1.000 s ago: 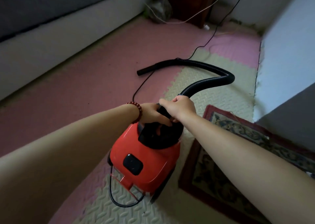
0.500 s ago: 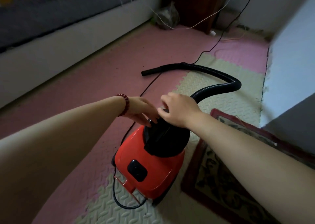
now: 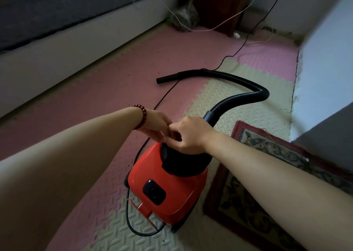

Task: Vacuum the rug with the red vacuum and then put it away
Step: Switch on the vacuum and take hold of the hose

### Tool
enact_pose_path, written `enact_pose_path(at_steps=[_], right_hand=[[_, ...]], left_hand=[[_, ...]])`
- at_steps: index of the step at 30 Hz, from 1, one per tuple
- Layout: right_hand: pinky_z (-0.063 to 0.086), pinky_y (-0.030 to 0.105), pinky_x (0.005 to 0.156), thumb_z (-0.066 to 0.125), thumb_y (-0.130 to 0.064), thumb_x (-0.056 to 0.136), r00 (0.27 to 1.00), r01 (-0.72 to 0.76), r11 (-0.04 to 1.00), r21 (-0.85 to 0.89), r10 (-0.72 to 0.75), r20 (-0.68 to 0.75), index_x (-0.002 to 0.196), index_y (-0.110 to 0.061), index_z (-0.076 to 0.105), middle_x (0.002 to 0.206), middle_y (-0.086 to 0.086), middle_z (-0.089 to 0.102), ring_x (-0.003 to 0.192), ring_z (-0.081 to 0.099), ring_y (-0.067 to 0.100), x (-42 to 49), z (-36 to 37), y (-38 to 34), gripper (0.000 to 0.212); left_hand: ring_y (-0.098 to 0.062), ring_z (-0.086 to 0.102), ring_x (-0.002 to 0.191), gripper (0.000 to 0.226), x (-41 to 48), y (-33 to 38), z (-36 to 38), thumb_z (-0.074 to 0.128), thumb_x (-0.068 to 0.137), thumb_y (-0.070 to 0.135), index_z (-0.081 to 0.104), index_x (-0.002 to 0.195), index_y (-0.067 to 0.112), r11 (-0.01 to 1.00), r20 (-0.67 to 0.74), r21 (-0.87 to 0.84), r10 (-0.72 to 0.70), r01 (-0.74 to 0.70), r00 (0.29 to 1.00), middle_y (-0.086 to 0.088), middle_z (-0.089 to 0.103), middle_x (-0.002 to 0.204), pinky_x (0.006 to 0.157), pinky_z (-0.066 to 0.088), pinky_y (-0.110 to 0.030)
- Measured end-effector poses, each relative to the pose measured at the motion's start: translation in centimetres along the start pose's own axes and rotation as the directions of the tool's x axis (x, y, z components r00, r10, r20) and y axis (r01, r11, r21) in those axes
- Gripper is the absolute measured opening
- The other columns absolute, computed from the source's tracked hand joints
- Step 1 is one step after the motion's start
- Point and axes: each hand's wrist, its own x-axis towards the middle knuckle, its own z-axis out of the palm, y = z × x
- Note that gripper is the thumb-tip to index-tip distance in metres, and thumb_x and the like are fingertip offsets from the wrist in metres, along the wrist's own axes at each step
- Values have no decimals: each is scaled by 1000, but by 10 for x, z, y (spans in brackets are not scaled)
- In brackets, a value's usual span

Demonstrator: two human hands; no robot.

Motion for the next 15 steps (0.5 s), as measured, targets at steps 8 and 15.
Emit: enact_pose_path(at_steps=[8, 15], right_hand=[[36, 28, 56, 30, -59, 91, 981, 182, 952, -246, -159, 111, 52, -19, 44, 52, -8, 44, 51, 46, 15, -7, 7, -17, 58], [16, 24, 49, 37, -62, 90, 985, 152, 946, -285, -120, 127, 50, -19, 45, 49, -7, 39, 46, 30, 7, -4, 3, -19, 59]], left_hand=[[-9, 61, 76, 12, 1, -9, -5, 69, 83, 15, 62, 90, 22, 999, -162, 31, 16, -11, 987, 1, 64, 86, 68, 53, -21], [-8, 62, 86, 9, -5, -3, -2, 67, 85, 20, 62, 93, 21, 996, -152, 57, -59, 69, 987, 5, 65, 92, 70, 53, -23]])
